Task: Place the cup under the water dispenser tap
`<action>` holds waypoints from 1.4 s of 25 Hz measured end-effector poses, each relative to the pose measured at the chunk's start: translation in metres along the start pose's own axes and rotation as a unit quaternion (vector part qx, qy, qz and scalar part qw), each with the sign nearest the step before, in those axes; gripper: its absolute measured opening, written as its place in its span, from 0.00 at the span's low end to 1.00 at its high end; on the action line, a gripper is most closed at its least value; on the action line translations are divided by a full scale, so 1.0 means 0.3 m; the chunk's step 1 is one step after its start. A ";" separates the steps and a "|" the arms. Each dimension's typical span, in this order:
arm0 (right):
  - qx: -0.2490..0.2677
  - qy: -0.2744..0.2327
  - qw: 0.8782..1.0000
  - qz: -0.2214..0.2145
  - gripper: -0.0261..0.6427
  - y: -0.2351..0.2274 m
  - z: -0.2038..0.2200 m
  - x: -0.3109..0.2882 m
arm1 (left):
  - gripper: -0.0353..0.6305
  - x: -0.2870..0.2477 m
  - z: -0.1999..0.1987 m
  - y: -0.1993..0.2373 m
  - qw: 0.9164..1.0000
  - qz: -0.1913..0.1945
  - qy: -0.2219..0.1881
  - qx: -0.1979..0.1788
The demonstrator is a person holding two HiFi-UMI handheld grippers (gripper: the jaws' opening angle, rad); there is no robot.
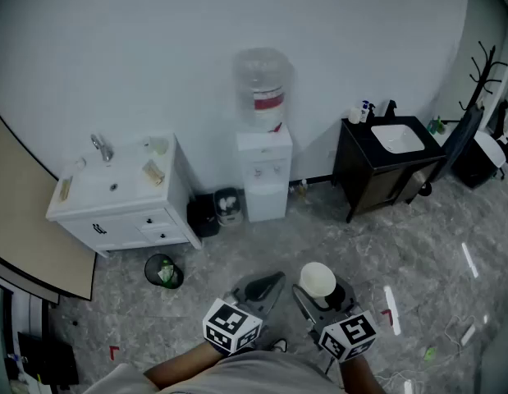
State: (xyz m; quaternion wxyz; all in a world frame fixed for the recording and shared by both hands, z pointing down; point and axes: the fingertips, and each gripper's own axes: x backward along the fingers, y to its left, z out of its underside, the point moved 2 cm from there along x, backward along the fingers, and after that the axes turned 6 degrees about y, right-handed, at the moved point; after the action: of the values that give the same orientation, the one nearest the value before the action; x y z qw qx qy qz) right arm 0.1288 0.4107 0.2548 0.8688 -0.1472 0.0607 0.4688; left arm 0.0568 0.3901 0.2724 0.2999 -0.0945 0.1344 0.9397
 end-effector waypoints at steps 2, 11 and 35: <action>0.005 0.001 1.000 0.000 0.45 -0.014 0.002 -0.002 | 0.06 -0.013 0.001 0.000 1.000 0.001 -0.002 -0.001; 0.008 0.010 1.000 -0.018 0.45 -0.068 0.028 0.004 | 0.06 -0.068 0.015 -0.018 1.000 -0.004 -0.002 0.004; 0.055 0.002 0.998 0.032 0.45 -0.386 -0.070 -0.876 | 0.06 -0.298 -0.108 0.838 0.997 -0.060 -0.056 -0.005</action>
State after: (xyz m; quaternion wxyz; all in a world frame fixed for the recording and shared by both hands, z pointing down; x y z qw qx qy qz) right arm 0.0804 0.1349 0.3220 0.8598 -0.0979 0.0929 0.4924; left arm -0.0163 0.1349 0.3140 0.3623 -0.0515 0.1069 0.9245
